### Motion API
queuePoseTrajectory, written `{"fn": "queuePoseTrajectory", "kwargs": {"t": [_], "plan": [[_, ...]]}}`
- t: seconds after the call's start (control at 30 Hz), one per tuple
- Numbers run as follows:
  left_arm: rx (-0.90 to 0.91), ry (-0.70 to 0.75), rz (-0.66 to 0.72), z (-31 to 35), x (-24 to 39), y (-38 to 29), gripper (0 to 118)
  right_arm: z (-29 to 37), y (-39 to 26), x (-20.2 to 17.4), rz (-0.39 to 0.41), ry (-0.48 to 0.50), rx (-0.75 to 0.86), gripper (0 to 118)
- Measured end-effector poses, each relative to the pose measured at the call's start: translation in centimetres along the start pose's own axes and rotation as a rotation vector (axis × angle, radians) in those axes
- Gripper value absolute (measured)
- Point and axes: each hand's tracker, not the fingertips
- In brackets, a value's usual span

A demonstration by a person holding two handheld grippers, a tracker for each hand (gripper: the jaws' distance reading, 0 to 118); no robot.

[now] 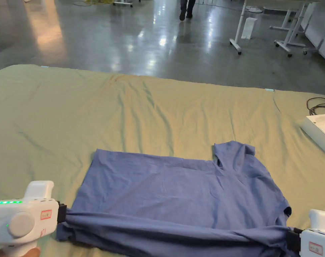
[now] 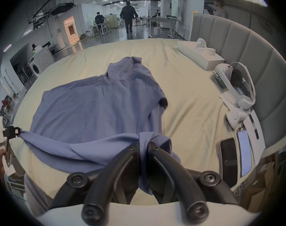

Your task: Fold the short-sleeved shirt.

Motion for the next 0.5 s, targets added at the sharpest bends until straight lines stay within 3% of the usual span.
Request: {"fn": "queuePoseTrajectory", "kwargs": {"t": [0.5], "plan": [[-0.106,-0.008,0.014,-8.1,0.9,5.6,5,-9.1,5.5,-1.3,0.005,-0.031,-0.071,9]]}}
